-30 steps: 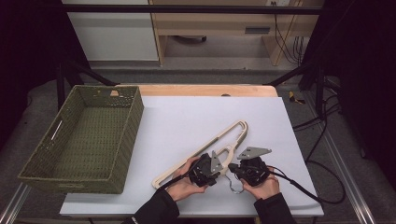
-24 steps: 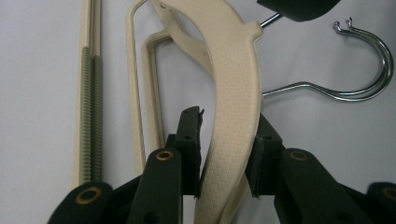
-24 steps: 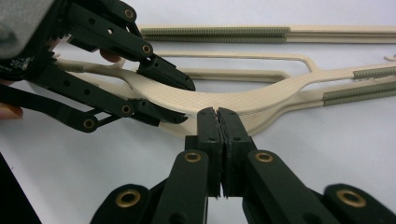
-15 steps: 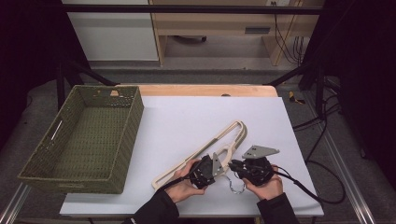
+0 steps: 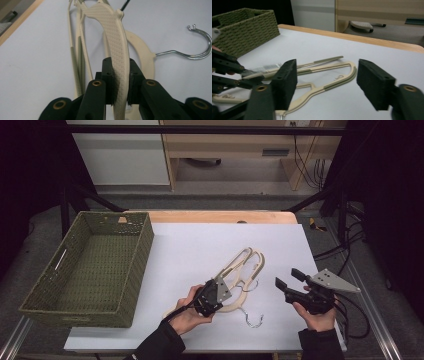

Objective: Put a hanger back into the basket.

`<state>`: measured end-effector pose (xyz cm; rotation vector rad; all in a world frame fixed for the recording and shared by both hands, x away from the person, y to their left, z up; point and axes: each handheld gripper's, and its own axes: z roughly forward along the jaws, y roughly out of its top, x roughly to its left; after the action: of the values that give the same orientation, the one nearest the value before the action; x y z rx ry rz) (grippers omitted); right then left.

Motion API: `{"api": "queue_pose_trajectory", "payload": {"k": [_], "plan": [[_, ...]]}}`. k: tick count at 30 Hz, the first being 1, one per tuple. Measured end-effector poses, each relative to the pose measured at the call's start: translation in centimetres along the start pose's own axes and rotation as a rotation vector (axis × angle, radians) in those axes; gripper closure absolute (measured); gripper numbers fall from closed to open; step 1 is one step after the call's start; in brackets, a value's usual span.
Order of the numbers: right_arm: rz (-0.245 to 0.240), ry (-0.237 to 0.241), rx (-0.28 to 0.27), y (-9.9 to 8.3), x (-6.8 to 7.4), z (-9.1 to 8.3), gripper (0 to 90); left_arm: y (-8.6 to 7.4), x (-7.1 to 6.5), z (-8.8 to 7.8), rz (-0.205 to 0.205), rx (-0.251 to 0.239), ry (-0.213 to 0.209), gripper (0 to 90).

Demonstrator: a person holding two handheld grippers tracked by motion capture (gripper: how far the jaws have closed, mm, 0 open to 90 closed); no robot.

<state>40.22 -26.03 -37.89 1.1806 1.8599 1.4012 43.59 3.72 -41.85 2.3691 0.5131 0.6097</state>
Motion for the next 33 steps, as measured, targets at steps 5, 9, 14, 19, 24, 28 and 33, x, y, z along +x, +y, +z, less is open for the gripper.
{"api": "queue_pose_trajectory", "payload": {"k": [5,9,14,19,24,28,33], "plan": [[0.013,-0.001,0.013,-1.0,-1.1,0.3,20.0,-0.3,1.8,-1.2,-0.042,-0.014,0.038,82.6],[0.007,-0.017,0.038,-1.5,-1.3,0.8,18.4,-0.6,3.0,-1.8,-0.08,-0.03,0.077,84.5],[0.011,-0.01,0.052,-1.7,-1.3,1.0,14.8,-0.9,4.0,-2.4,-0.114,-0.061,0.096,85.8],[-0.011,0.014,0.043,-1.7,-1.1,0.9,10.0,-0.9,5.0,-4.9,-0.141,-0.115,0.105,85.9],[-0.023,0.022,0.036,-1.6,-0.9,0.7,8.0,-0.8,6.0,-7.5,-0.163,-0.158,0.079,85.8],[-0.022,0.025,0.032,-1.6,-0.8,0.7,6.7,-0.6,7.1,-10.1,-0.195,-0.202,0.062,85.8],[-0.03,0.034,0.033,-1.6,-0.7,0.7,5.3,-0.4,9.4,-13.9,-0.222,-0.242,0.029,85.8]]}}
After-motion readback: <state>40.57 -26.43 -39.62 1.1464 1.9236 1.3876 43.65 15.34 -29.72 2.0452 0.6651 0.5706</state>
